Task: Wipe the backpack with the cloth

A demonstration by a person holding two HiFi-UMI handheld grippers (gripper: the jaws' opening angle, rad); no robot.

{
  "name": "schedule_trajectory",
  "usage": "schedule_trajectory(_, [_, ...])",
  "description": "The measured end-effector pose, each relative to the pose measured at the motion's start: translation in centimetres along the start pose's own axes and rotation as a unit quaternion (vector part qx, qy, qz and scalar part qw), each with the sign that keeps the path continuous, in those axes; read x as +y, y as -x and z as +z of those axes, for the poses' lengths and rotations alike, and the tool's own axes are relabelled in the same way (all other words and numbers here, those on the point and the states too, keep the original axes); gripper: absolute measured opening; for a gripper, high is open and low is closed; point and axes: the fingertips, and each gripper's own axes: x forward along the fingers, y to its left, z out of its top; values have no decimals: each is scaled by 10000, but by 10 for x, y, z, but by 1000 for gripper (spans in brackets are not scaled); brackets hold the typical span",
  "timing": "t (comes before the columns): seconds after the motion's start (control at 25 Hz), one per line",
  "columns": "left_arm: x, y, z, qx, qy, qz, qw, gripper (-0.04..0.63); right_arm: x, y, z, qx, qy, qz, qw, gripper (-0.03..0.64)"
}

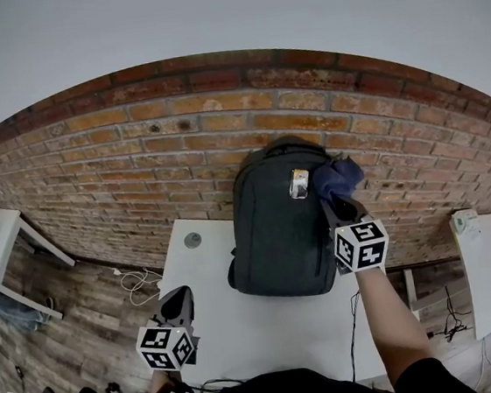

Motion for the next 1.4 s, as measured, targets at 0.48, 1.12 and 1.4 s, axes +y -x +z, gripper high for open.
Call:
schedule_trajectory(0.48, [-3, -2, -1, 23, -16, -94, 10000, -3, 23, 19, -45, 309, 15, 247, 9992, 48])
schedule_trajectory(1.12, [-8, -6, -3, 88, -35, -170, 9998, -3, 46, 58, -127, 798, -179, 463, 9956, 48])
schedule_trajectory(1.4, [-10, -7, -3, 99, -36, -186, 9998, -3, 60, 77, -166, 1142, -249, 551, 9916, 48])
